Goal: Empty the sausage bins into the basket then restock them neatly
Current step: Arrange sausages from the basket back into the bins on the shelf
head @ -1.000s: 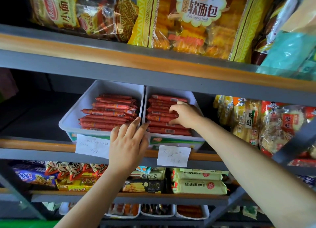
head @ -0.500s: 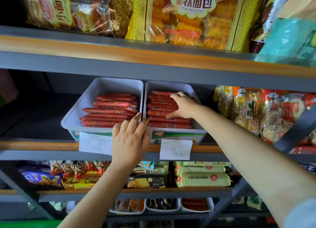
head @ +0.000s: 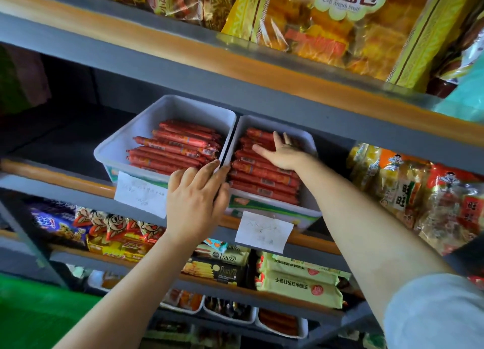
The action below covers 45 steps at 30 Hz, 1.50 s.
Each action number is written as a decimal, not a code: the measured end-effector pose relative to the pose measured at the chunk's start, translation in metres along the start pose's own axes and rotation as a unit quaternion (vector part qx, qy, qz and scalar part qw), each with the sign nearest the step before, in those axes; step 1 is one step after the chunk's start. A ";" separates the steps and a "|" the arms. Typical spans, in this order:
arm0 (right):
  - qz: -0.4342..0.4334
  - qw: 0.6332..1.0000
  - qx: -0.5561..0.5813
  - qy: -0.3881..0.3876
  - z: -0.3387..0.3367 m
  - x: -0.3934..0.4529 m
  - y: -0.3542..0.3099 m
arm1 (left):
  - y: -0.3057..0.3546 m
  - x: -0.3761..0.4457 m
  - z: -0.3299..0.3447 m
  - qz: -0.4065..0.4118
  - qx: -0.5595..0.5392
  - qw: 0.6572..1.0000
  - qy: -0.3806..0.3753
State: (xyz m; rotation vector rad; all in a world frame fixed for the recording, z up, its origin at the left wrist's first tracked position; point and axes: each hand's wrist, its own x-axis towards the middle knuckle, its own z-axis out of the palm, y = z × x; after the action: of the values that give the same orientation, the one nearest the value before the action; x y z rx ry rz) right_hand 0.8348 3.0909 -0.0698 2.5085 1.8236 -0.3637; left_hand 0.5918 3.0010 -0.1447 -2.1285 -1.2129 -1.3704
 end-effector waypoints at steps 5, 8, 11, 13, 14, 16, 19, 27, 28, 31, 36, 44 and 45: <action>-0.012 1.000 -0.018 -0.001 -0.003 0.008 -0.003 | 0.001 0.001 0.002 -0.017 -0.001 1.000 -0.001; -0.049 0.998 -0.022 0.028 -0.002 0.005 -0.010 | 0.002 0.000 0.002 -0.019 0.004 1.000 0.000; -0.074 0.996 -0.033 0.025 0.001 0.005 -0.014 | 0.004 0.001 0.002 -0.024 0.008 1.000 0.005; -0.071 0.997 -0.036 0.022 0.000 0.008 -0.013 | 0.005 0.002 0.001 -0.031 0.005 1.000 0.000; -0.069 0.997 -0.035 0.017 0.000 0.009 -0.012 | 0.005 0.002 0.000 -0.035 0.004 0.999 -0.006; -0.065 0.997 -0.031 0.013 -0.001 0.011 -0.011 | 0.007 0.002 -0.003 -0.045 0.004 0.999 -0.024; -0.061 0.997 -0.024 0.028 0.002 0.013 -0.013 | 0.009 0.004 -0.009 -0.058 0.005 0.996 -0.061; -0.047 0.998 0.003 0.028 0.000 0.011 -0.017 | -0.001 0.011 -0.018 -0.013 0.026 0.989 -0.147; -0.048 0.998 0.008 0.026 0.002 0.011 -0.015 | -0.003 0.014 -0.019 -0.005 0.028 0.988 -0.153; -0.057 0.998 0.017 0.033 0.007 0.010 -0.012 | -0.009 0.025 -0.020 0.019 0.029 0.986 -0.160; -0.080 0.995 0.013 0.052 0.001 0.006 -0.009 | -0.010 0.026 -0.021 0.030 0.025 0.988 -0.151; -0.033 0.995 0.083 0.035 0.003 0.018 -0.015 | -0.008 0.024 -0.018 0.021 0.020 0.992 -0.124; -0.030 0.995 0.092 0.034 0.004 0.021 -0.017 | -0.008 0.023 -0.018 0.017 0.020 0.992 -0.124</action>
State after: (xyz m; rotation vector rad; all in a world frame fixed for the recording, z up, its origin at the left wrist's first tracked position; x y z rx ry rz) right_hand 0.8246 3.1152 -0.0760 2.6180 1.9810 -0.4750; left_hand 0.5794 3.0048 -0.1174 -2.3320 -1.2743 -1.0822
